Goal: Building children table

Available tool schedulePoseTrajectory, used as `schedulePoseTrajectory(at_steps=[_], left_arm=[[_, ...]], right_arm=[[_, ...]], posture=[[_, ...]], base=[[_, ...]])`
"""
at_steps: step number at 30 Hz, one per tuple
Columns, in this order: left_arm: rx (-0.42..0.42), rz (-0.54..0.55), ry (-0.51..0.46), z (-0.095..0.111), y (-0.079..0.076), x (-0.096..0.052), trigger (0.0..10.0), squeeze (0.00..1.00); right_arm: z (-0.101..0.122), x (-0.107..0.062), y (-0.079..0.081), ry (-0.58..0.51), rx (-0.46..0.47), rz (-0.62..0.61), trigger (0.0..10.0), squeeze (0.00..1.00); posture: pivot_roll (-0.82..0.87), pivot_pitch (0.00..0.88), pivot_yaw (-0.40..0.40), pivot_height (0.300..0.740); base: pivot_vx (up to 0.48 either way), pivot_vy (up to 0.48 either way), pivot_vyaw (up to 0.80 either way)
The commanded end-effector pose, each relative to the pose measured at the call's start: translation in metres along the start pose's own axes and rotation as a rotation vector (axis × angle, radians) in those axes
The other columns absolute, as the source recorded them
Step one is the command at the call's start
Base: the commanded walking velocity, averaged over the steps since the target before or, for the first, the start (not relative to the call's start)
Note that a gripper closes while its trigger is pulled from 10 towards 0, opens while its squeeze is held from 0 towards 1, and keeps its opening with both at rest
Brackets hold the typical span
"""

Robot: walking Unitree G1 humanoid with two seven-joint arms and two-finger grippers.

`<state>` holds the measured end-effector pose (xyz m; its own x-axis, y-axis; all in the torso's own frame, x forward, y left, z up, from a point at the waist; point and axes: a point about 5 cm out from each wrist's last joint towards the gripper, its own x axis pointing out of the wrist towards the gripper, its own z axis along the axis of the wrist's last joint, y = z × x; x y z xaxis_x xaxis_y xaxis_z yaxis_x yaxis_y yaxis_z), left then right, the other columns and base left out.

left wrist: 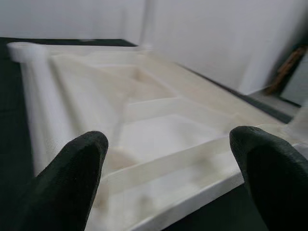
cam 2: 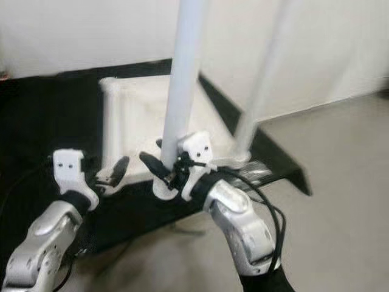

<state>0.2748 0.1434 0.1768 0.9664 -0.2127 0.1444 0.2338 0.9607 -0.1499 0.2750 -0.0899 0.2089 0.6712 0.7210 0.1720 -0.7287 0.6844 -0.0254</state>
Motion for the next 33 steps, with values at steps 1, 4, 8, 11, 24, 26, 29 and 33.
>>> schedulePoseTrajectory(at_steps=[1,4,8,11,24,26,29,33], left_arm=[[0.009,0.014,0.005,0.001,0.003,-0.001,10.0,0.00],[0.013,0.016,0.001,0.003,0.003,0.000,10.0,0.00],[0.014,0.025,0.001,0.004,0.003,0.001,10.0,0.00],[0.010,0.047,0.005,0.003,0.005,0.002,10.0,0.00],[0.038,0.070,0.044,0.000,0.011,0.003,10.0,0.00],[0.040,0.069,0.043,0.001,0.011,0.003,10.0,0.00],[0.050,0.064,0.040,0.002,0.011,0.003,10.0,0.00],[0.058,0.049,0.030,0.003,0.011,0.003,10.0,0.00]], right_arm=[[0.004,0.003,0.001,-0.032,-0.015,-0.002,10.0,0.00],[0.004,0.004,-0.001,-0.019,0.012,-0.022,10.0,0.00],[0.003,0.004,-0.002,0.003,-0.003,-0.022,10.0,0.00],[0.003,0.002,-0.003,0.014,-0.019,-0.008,10.0,0.00],[0.001,0.001,-0.001,0.028,-0.018,0.015,10.0,0.00],[0.001,0.001,0.001,0.028,-0.011,0.035,10.0,0.00],[0.001,-0.002,0.002,0.035,-0.008,0.081,10.0,0.00],[0.003,-0.006,-0.003,0.040,-0.019,0.093,10.0,0.00]], posture=[[0.03,0.074,-0.025,0.740],[0.03,0.079,-0.022,0.740],[0.02,0.082,-0.020,0.740],[0.02,0.087,-0.017,0.740],[0.03,0.107,-0.010,0.740],[0.03,0.107,-0.010,0.740],[0.03,0.112,-0.007,0.740],[0.03,0.113,-0.006,0.740]], base=[[0.398,0.000,0.80],[0.384,0.000,0.00],[0.176,0.000,0.00],[0.000,0.000,0.00],[0.000,0.295,0.00],[0.000,0.480,0.00],[0.000,0.480,0.00],[0.000,0.360,0.00]])
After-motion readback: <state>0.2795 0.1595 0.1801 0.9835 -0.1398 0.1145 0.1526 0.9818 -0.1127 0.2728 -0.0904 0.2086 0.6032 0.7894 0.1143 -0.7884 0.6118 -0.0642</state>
